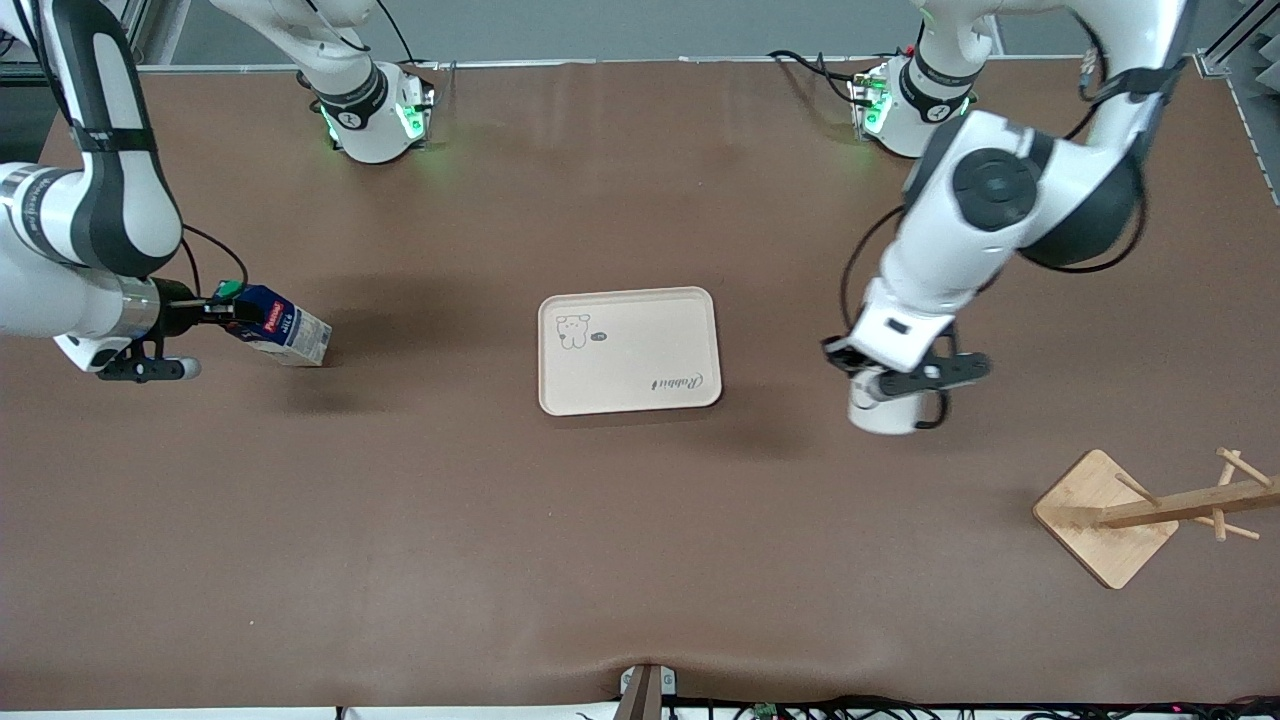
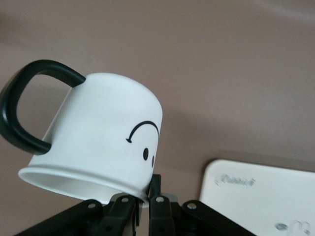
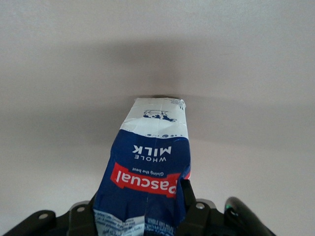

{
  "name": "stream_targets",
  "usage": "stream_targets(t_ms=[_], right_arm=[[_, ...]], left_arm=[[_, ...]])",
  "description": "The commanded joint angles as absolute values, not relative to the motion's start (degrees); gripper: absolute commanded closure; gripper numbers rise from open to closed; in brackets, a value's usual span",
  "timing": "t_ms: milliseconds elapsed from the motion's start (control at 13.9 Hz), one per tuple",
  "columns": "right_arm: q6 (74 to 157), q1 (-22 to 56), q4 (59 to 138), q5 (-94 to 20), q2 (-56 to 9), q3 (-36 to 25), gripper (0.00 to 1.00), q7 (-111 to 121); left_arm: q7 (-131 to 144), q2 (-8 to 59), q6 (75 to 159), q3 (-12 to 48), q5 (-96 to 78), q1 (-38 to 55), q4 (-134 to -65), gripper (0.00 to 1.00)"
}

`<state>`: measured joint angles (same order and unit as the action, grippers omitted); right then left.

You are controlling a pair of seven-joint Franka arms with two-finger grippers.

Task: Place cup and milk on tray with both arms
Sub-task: 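Lift the mug off the stand with the left gripper toward the tray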

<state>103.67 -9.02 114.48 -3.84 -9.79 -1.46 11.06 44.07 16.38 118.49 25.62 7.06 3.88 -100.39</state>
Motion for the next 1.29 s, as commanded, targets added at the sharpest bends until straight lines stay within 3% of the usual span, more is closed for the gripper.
stream_targets(t_ms=[0,718,1221], right_arm=[[99.68,-10.02,108.38,-4.66,-12.13,-0.88,1.0,12.13],[98.44,-9.41,96.69,-4.04,-13.8,-0.79,1.0,12.22],[91.33,-5.81,91.85,-3.87,-13.8,-0.79,1.0,11.51]], left_arm=[[48.94,23.89,113.13,25.49,7.82,8.68,-91.08,1.0],[63.62,38.48,110.57,25.31,6.42,22.14,-82.28,1.0],[65.3,41.4,110.57,25.05,2.56,25.75,-81.65,1.0]])
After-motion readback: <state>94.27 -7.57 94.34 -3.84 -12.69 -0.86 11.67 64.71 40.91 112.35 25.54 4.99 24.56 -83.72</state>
